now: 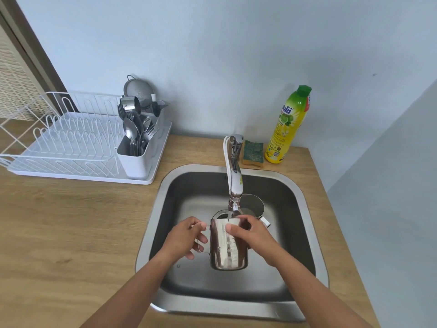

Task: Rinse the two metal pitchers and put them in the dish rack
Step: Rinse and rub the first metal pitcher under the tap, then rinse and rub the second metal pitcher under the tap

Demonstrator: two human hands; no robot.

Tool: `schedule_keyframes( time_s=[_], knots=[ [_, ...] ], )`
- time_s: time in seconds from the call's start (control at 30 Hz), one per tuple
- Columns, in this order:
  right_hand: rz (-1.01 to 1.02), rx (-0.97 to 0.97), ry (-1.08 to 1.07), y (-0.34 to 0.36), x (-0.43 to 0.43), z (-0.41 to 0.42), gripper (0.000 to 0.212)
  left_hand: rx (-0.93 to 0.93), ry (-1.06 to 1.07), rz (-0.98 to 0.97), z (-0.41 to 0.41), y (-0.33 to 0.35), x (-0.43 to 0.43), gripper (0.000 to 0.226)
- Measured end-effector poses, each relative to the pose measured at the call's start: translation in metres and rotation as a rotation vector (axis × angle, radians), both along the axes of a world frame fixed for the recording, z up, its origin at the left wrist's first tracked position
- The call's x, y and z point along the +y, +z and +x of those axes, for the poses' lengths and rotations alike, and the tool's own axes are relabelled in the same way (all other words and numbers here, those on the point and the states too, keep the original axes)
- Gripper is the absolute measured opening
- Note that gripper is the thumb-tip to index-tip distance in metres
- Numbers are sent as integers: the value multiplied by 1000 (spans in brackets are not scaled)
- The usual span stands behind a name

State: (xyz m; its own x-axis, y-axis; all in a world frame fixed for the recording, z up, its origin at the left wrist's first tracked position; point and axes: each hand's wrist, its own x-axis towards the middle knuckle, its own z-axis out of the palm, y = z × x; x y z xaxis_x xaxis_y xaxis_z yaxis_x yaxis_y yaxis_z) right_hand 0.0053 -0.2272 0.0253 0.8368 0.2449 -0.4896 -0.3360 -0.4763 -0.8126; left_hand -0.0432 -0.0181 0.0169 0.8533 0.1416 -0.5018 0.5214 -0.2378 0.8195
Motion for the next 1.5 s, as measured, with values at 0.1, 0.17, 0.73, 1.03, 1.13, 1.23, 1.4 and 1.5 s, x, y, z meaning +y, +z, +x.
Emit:
schedule_keyframes(
  time_s=[0.1,0.17,0.73,1.03,1.13,1.23,1.4,1.5],
  knots=[
    [-22,63,5,0,3,0,57,63,-16,-30,2,-1,0,25],
    [-30,129,4,0,5,-1,58,110,-32,-44,3,-2,-1,28],
    [-12,400,-18,-8,19,-7,55,352,-46,-105,6,-19,12,28],
    [-6,439,58,-19,12,-5,52,327,-211,258,30,3,26,20],
    [-44,369,-28,-25,0,0,45,247,-225,407,38,6,34,13],
    [-80,206,-227,-31,-15,9,28,186,-119,383,45,1,41,17],
    [-247,-48,-426,-37,-34,27,29,69,-2,382,51,-11,40,12],
    [-326,-91,-395,-40,-37,33,45,29,70,352,54,-20,40,15]
  ],
)
